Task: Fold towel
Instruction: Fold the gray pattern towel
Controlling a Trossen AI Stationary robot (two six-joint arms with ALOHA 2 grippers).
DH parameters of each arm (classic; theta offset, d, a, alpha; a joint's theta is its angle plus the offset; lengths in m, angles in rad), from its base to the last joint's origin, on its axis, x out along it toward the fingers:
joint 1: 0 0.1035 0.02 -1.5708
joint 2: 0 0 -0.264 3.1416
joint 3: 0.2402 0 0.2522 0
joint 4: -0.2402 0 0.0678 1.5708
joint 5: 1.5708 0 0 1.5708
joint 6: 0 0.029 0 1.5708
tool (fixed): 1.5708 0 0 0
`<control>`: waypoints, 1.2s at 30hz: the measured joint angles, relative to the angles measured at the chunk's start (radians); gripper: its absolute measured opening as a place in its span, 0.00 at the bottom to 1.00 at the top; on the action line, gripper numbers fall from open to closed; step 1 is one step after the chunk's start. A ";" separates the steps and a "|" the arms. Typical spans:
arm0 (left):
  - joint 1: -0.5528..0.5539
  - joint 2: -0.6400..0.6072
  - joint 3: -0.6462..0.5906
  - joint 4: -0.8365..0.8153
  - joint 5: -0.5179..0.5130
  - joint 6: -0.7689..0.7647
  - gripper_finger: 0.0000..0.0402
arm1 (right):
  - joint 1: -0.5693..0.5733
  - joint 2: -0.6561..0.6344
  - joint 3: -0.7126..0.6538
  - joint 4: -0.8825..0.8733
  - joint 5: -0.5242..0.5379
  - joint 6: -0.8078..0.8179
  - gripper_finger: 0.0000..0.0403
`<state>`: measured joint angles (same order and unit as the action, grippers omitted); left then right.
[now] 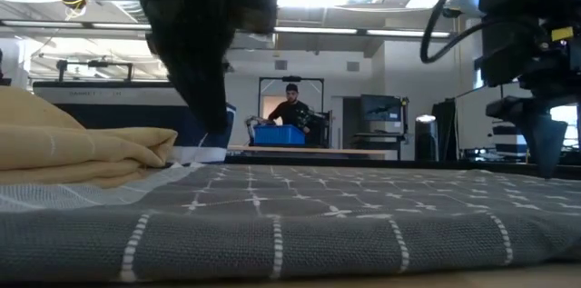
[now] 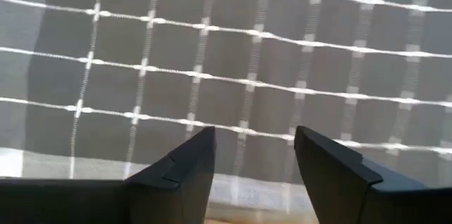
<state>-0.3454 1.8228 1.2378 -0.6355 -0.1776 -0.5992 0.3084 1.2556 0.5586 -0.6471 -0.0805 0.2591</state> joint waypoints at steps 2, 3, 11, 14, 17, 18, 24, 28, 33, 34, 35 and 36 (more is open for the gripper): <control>0.013 0.006 -0.018 0.020 0.014 -0.002 0.49 | 0.000 0.000 -0.015 0.039 0.000 -0.002 0.63; 0.018 0.006 -0.028 0.032 0.026 -0.004 0.51 | 0.000 0.000 -0.021 0.045 0.001 -0.002 0.63; 0.035 0.009 -0.089 0.085 0.051 0.065 0.57 | 0.000 0.000 -0.031 0.060 0.080 -0.002 0.63; 0.035 0.010 -0.122 0.142 0.046 0.114 0.56 | 0.000 0.000 -0.031 0.064 0.096 0.004 0.63; 0.036 0.011 -0.157 0.149 0.041 0.151 0.55 | 0.000 -0.001 -0.031 0.067 0.098 0.019 0.63; 0.039 0.011 -0.167 0.137 0.028 0.166 0.55 | 0.000 -0.001 -0.031 0.067 0.104 0.026 0.63; 0.103 0.003 -0.207 0.138 -0.050 0.334 0.55 | 0.000 -0.001 -0.031 0.067 0.141 0.056 0.63; 0.173 0.006 -0.208 0.179 -0.074 0.475 0.55 | 0.000 -0.001 -0.031 0.067 0.163 0.057 0.63; 0.215 0.005 -0.145 0.026 -0.025 0.445 0.55 | -0.001 -0.031 -0.029 0.043 0.167 0.063 0.63; 0.216 0.002 -0.130 -0.014 -0.001 0.425 0.55 | -0.002 -0.044 -0.029 0.037 0.158 0.066 0.63; 0.214 -0.008 -0.117 -0.033 0.022 0.415 0.55 | -0.001 -0.056 -0.029 0.031 0.155 0.070 0.63; 0.209 -0.019 -0.106 -0.029 0.044 0.402 0.55 | -0.001 -0.071 -0.029 0.025 0.152 0.072 0.63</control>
<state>-0.1359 1.8037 1.1319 -0.6649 -0.1335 -0.1974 0.3073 1.1849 0.5297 -0.6221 0.0718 0.3308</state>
